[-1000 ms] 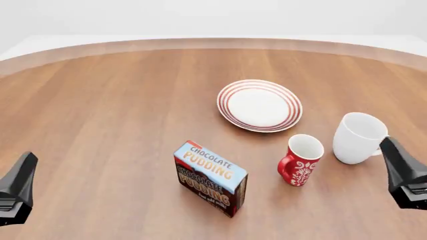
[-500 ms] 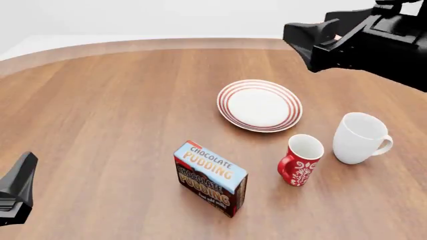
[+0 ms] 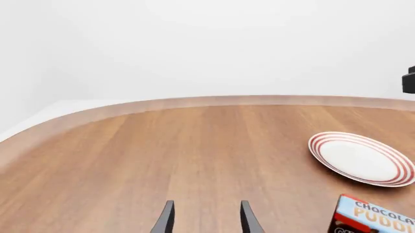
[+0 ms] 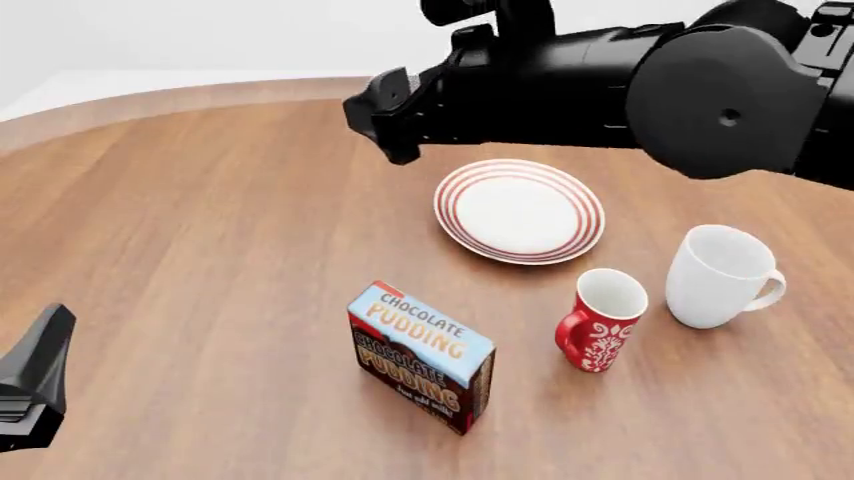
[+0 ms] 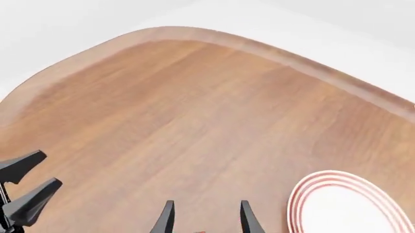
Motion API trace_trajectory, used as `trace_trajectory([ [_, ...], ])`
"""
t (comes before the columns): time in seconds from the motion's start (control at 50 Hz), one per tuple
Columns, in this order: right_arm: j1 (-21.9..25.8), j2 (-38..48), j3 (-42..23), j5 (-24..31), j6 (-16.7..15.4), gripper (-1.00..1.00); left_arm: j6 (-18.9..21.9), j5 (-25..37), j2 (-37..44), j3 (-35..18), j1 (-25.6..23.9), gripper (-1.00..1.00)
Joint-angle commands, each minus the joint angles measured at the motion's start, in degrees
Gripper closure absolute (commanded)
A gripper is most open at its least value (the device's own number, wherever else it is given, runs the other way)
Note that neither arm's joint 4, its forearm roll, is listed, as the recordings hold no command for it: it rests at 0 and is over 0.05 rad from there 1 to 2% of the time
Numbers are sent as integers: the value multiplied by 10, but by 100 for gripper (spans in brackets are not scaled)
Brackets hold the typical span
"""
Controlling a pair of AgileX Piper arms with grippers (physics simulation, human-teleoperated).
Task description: Put the chocolate pudding to the right of the plate.
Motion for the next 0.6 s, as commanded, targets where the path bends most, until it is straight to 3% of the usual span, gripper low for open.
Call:
trace_trajectory([
  [0.02, 29, 62, -37, 19, 14, -100, 0, 0, 0, 0, 0, -100],
  [0.26, 5, 104, -21, 22, 12, -100, 0, 0, 0, 0, 0, -100],
  [0.6, 14, 124, 3, 18, 21, -100, 0, 0, 0, 0, 0, -100],
])
